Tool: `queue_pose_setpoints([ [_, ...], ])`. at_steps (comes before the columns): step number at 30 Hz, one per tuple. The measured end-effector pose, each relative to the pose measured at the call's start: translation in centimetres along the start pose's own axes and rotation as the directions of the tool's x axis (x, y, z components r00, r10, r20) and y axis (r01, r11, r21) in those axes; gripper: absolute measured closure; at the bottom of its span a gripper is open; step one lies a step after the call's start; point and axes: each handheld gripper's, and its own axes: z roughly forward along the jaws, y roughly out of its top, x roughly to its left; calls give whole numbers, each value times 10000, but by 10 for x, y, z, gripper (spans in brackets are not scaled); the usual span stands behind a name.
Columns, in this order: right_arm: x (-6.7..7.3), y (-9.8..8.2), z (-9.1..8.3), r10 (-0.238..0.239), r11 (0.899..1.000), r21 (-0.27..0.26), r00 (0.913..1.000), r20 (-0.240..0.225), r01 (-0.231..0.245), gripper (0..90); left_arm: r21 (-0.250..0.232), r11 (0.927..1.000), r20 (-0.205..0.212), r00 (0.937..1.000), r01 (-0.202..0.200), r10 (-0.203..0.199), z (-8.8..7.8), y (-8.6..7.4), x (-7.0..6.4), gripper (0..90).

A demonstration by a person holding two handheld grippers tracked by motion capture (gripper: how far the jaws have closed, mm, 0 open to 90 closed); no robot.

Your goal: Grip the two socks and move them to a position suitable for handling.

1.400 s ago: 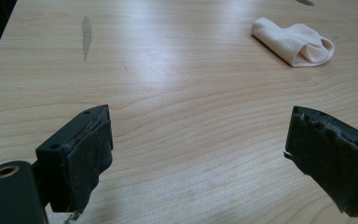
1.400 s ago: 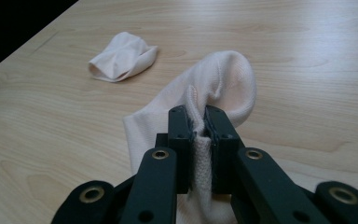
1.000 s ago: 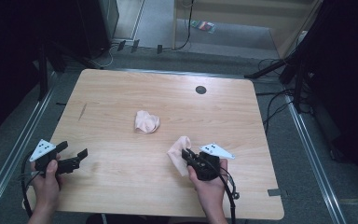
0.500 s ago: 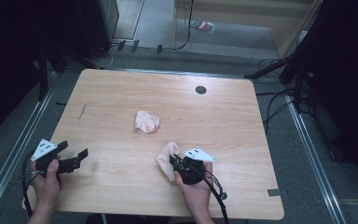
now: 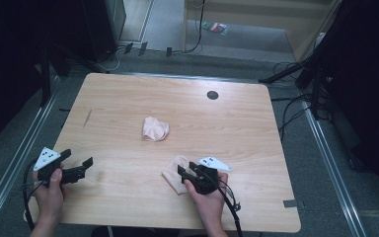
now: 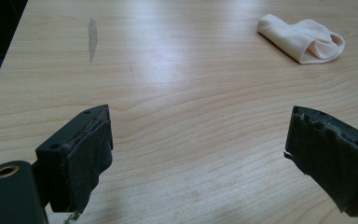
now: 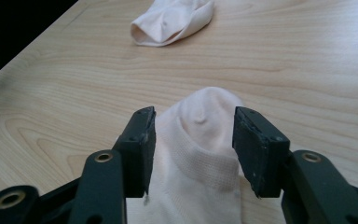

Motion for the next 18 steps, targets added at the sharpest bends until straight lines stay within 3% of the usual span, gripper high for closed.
queue_pose_setpoints([
  [4, -4, 4, -8, -116, 9998, -150, 9999, 125, 118, 470, -90, 9999, 249, 9996, 109, -107, -1, 3, -8, 79],
  [9, -7, 6, -17, -149, 9998, -156, 9998, 103, 150, 442, -71, 9995, 767, 9966, -298, 302, 3, 7, -33, 79],
  [18, -8, 6, -27, -434, 9990, -73, 9990, 146, 435, 416, -9, 9955, 1747, 9802, -947, 934, 13, 10, -81, 79],
])
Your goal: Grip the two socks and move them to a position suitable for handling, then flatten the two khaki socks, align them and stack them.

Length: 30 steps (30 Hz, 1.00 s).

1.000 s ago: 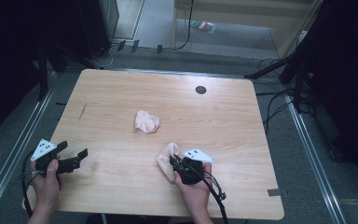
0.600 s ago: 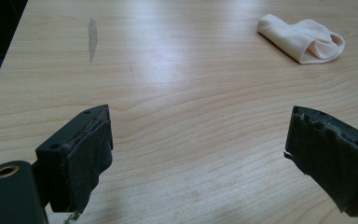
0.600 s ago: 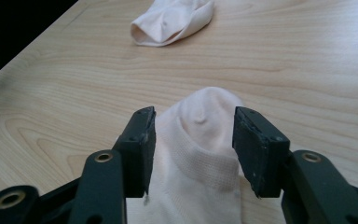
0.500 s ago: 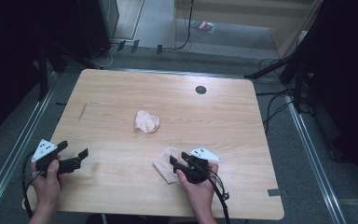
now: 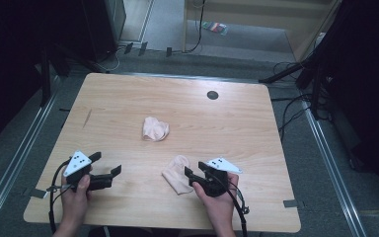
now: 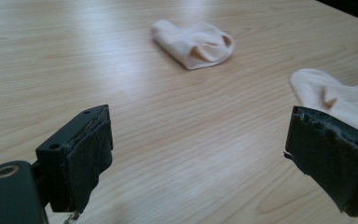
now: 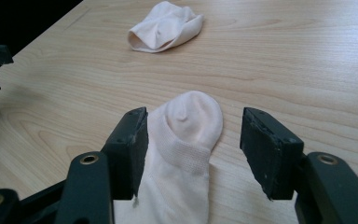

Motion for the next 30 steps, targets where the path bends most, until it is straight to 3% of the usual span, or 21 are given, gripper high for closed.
queue_pose_setpoints([
  [6, -1, -1, -3, 62, 9999, 87, 10000, -38, -62, 412, 34, 9998, 744, 9971, -184, 181, 15, 2, -32, 79],
  [14, -14, -2, -12, 340, 9992, 203, 9987, -368, -333, 456, 64, 9980, 1593, 9853, -633, 615, 34, 4, -68, 79],
  [19, -9, -10, 0, -69, 9981, 609, 9979, -640, 108, 561, 142, 9976, 1875, 9802, -676, 637, 41, 3, -78, 79],
  [22, -8, -11, 7, -223, 9972, 694, 9980, -592, 264, 553, 205, 9967, 2049, 9760, -790, 732, 44, 2, -83, 79],
  [26, -7, -13, 21, -477, 9952, 839, 9980, -423, 512, 466, 258, 9964, 2156, 9737, -803, 729, 47, 1, -85, 79],
  [29, -3, -16, 29, -709, 9913, 1091, 9969, -330, 741, 480, 358, 9959, 2192, 9729, -830, 732, 49, 0, -86, 80],
  [30, 1, -18, 32, -888, 9891, 1155, 9956, -306, 918, 525, 362, 9962, 2235, 9722, -798, 698, 50, 0, -86, 79],
])
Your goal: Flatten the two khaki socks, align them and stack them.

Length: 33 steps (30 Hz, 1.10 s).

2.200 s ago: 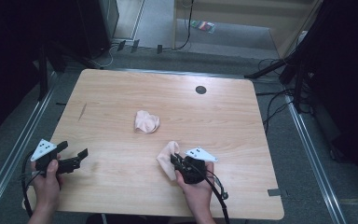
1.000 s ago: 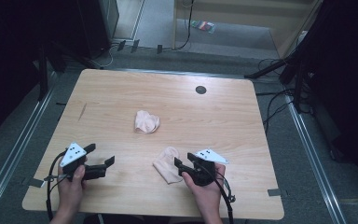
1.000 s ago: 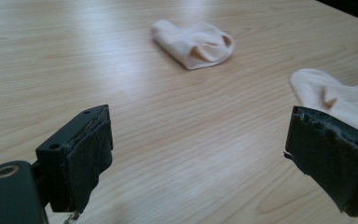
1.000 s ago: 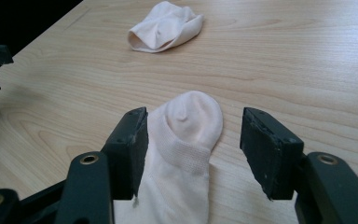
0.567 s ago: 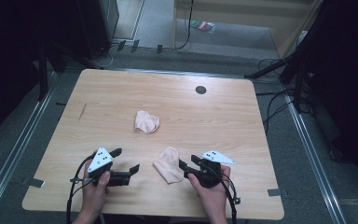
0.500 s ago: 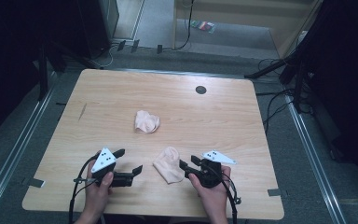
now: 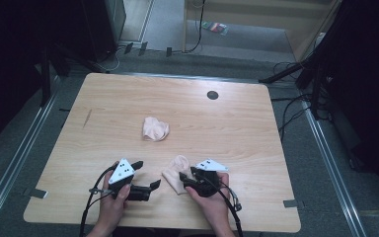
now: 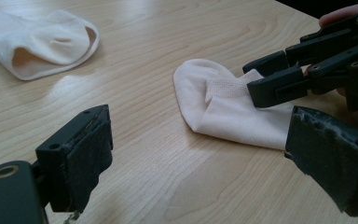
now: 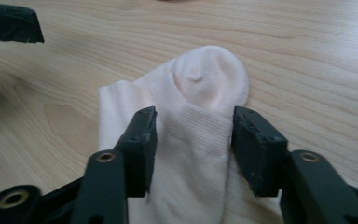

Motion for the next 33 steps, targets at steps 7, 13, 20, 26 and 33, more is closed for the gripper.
queue_pose_setpoints([
  [7, 9, -1, -3, -379, 9992, -88, 9993, 77, 380, 791, 70, 10000, 59, 10000, -13, 13, 3, 0, -1, 80],
  [13, 16, 5, -11, -785, 9957, -518, 9963, -348, 767, 836, -10, 10000, 246, 9997, -35, 35, 3, 0, -1, 80],
  [20, 22, 18, -19, -614, 9944, -889, 9972, -425, 575, 840, 50, 9992, 696, 9968, 399, -402, 4, 1, -3, 79],
  [26, 34, 36, -29, -608, 9880, -1462, 9957, -700, 500, 839, 376, 9974, 965, 9932, 615, -649, 11, 1, -20, 79],
  [33, 50, 57, -58, -395, 9646, -2625, 9699, -2403, -258, 836, 100, 9995, 175, 9994, -297, 295, 17, 8, -45, 79],
])
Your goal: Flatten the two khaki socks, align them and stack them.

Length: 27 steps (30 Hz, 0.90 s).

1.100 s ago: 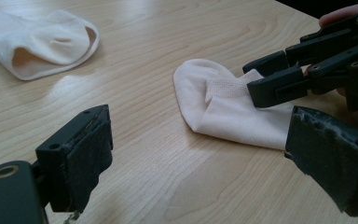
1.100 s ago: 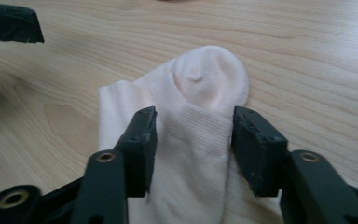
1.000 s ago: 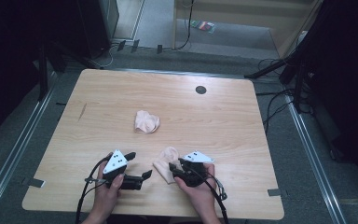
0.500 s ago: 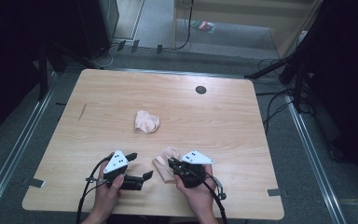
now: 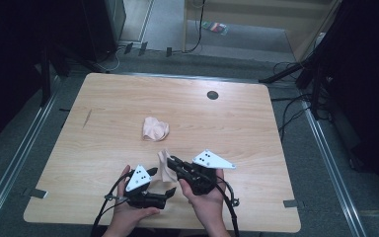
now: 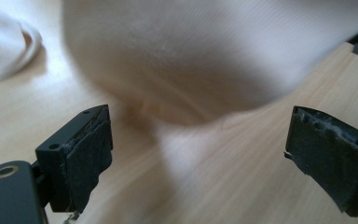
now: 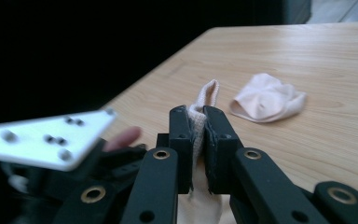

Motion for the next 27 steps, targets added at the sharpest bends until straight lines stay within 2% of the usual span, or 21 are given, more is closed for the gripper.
queue_pose_setpoints([
  [1, 0, 0, 0, 0, 10000, 0, 10000, 0, 0, 836, 0, 10000, 0, 10000, 0, 0, 0, 0, 0, 115],
  [2, -1, 2, -3, 175, 9998, -101, 9997, -178, -177, 836, 31, 9998, -151, 9997, -211, 211, 1, 1, 0, 115],
  [3, -2, 3, -6, 373, 9991, -181, 9989, -286, -378, 836, 27, 9988, -202, 9986, -480, 480, 1, 2, 1, 245],
  [5, -7, 3, -10, 732, 9972, -110, 9969, -304, -736, 837, 5, 9948, -280, 9944, -1016, 1016, -2, 0, 6, 615],
  [6, -15, 0, -12, 986, 9951, 21, 9951, 39, -986, 839, 90, 9921, -326, 9916, -1253, 1255, -4, -1, 8, 891],
  [7, -15, 0, -12, 986, 9951, 21, 9951, 39, -986, 839, 183, 9889, -445, 9880, -1475, 1481, -5, -2, 10, 891],
  [8, -20, -3, -12, 1032, 9946, 29, 9945, 159, -1033, 839, 242, 9875, -569, 9860, -1556, 1567, -7, -2, 11, 899],
  [9, -25, -6, -13, 1217, 9924, 124, 9919, 371, -1222, 840, 231, 9869, -707, 9844, -1599, 1612, -9, -1, 12, 900],
  [10, -36, -14, -13, 1190, 9919, 333, 9890, 875, -1223, 841, 268, 9848, -851, 9811, -1718, 1735, -10, -1, 13, 900],
  [11, -36, -14, -13, 1190, 9919, 333, 9890, 875, -1223, 841, 373, 9836, -956, 9792, -1763, 1791, -11, 0, 14, 900],
  [12, -40, -18, -12, 1310, 9896, 462, 9855, 1078, -1366, 842, 451, 9834, -947, 9792, -1759, 1795, -11, 0, 14, 900],
  [13, -50, -27, -9, 1186, 9894, 667, 9823, 1452, -1293, 844, 538, 9824, -994, 9780, -1786, 1833, -12, -1, 15, 900],
  [14, -50, -27, -9, 1186, 9894, 667, 9823, 1452, -1293, 844, 666, 9804, -1003, 9763, -1855, 1915, -12, -1, 15, 900],
  [17, -58, -38, -3, 1062, 9837, 1232, 9759, 1906, -1311, 847, 1232, 9686, -1052, 9677, -2159, 2291, -9, -4, 14, 900],
  [19, -64, -45, 1, 1253, 9760, 1503, 9712, 2024, -1573, 849, 1674, 9573, -986, 9621, -2357, 2542, -5, -6, 13, 900],
  [20, -66, -47, 2, 1204, 9742, 1625, 9694, 2138, -1569, 850, 1874, 9521, -917, 9608, -2415, 2617, -3, -7, 12, 900],
  [23, -70, -53, 4, 922, 9704, 1952, 9652, 2446, -1422, 851, 2283, 9402, -502, 9614, -2528, 2707, 3, -10, 9, 900],
  [25, -73, -56, 4, 685, 9657, 2241, 9611, 2675, -1312, 851, 2260, 9416, -446, 9629, -2496, 2660, 4, -12, 8, 898],
  [27, -73, -57, 4, 621, 9640, 2331, 9607, 2705, -1280, 851, 2278, 9409, -299, 9640, -2508, 2642, 5, -11, 9, 893],
])
